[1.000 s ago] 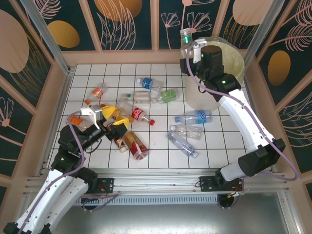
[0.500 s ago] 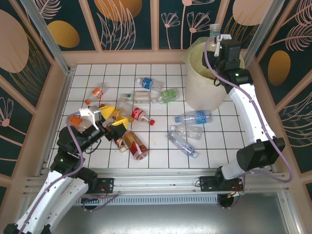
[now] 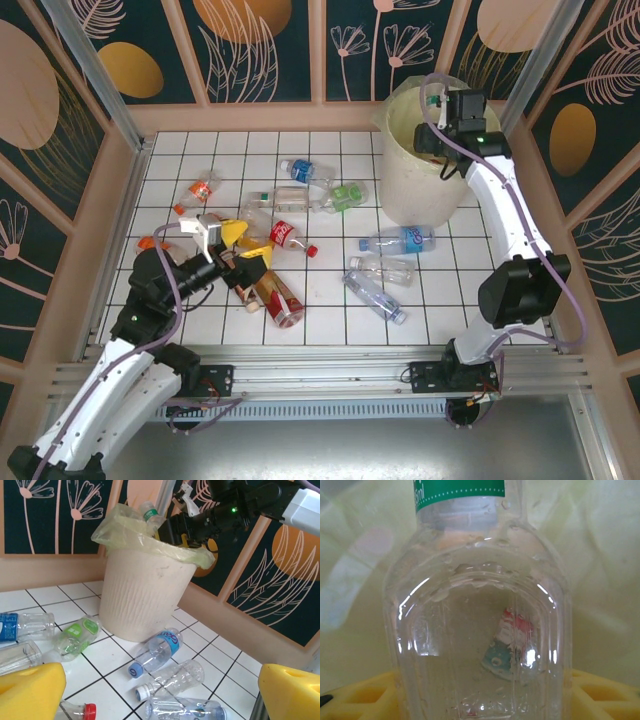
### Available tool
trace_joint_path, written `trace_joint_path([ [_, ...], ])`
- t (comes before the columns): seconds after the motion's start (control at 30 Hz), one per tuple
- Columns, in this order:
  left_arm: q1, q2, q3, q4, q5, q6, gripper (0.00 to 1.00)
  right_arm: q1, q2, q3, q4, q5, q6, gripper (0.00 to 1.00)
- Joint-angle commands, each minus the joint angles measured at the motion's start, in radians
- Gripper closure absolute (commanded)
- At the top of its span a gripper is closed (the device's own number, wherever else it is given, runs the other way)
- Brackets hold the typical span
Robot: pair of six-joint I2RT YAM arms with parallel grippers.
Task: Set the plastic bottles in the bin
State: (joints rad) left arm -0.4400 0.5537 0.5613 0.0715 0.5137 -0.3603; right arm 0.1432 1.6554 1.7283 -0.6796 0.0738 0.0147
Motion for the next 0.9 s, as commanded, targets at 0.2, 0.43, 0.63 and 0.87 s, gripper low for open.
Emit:
trace_joint_path([
  [0.2, -0.006, 0.087, 0.042, -0.028, 0.083, 0.005, 0.01, -0.066, 0.088, 0.126, -0.147, -0.095, 0.058, 0.36],
  [0.43, -0.006, 0.096, 0.032, -0.009, 0.126, -0.007, 0.01, -0.089, 0.201, 0.246, -0.245, -0.117, 0.088, 0.36],
  [0.63, -0.006, 0.123, 0.033, -0.014, 0.163, -0.007, 0.01, -0.095, 0.303, 0.361, -0.321, -0.12, 0.088, 0.36],
  [0.87, -0.006, 0.156, 0.04, -0.029, 0.192, -0.003, 0.01, -0.1, 0.366, 0.403, -0.363, -0.134, 0.091, 0.35],
])
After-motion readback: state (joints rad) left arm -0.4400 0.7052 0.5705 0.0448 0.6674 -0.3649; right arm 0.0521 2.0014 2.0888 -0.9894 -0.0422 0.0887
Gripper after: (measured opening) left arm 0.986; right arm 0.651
